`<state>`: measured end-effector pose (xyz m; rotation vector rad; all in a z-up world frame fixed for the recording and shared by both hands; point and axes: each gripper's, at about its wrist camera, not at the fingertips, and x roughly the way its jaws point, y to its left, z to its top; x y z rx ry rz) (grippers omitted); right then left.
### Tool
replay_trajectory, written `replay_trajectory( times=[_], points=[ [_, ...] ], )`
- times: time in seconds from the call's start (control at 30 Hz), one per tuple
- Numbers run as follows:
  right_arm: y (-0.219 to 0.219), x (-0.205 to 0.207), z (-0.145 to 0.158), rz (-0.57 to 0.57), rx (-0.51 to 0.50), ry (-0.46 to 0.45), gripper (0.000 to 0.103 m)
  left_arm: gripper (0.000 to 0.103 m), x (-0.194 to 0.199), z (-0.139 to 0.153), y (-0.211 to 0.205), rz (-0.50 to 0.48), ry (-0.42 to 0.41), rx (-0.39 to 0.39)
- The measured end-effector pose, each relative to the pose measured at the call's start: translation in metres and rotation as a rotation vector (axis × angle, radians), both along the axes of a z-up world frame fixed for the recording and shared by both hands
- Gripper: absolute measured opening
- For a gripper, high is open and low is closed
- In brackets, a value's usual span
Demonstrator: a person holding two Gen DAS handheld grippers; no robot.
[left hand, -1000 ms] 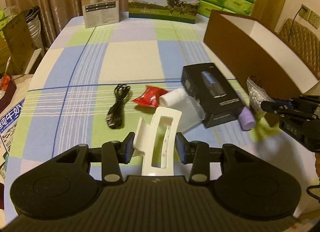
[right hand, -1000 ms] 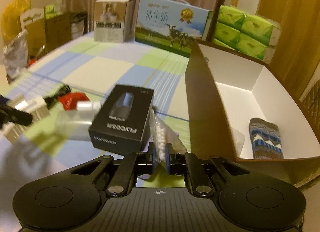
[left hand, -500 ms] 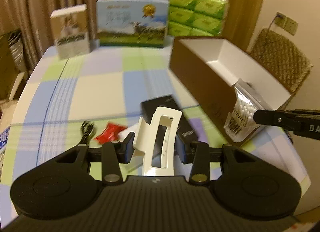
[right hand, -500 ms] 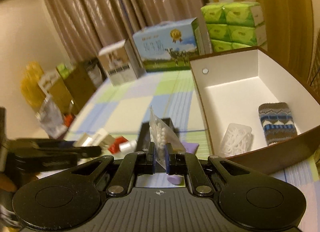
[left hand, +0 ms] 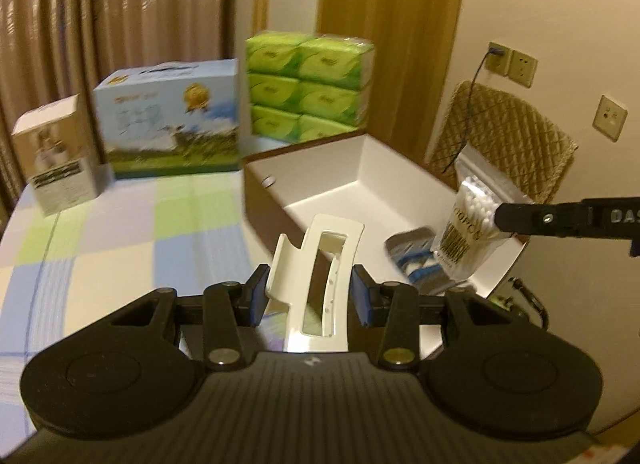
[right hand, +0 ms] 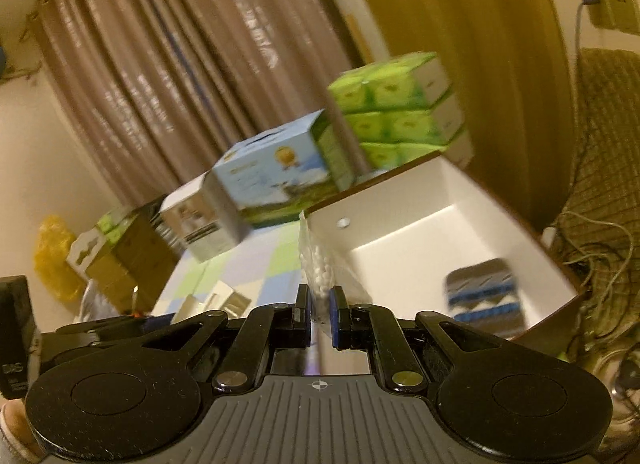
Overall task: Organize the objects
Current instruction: 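Carry the hair clip and swab bag into the brown box and release both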
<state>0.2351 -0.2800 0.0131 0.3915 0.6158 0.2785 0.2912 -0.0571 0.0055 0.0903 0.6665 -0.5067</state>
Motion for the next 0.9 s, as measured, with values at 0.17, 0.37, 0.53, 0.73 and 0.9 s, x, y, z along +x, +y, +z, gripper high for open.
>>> replay_trajectory(
  times=[0.17,0.37,0.53,0.73,0.9],
  points=[
    [-0.031,0.029,-0.006,-0.038,0.015,0.052,0.006,0.038,0.024,0.003,-0.039,-0.025,0.010,-0.013],
    [-0.056,0.068,-0.019,-0.041,0.063,0.117,0.006,0.038,0.058,-0.008,-0.083,-0.024,0.040,0.018],
    [-0.067,0.101,-0.032,-0.029,0.083,0.155,0.006,0.038,0.090,-0.021,-0.106,0.006,0.077,0.054],
    [-0.076,0.138,-0.051,-0.034,0.090,0.204,0.006,0.038,0.126,-0.039,-0.124,0.038,0.136,0.092],
    [-0.079,0.161,-0.063,-0.045,0.064,0.228,0.006,0.038,0.148,-0.055,-0.135,0.063,0.167,0.118]
  ],
)
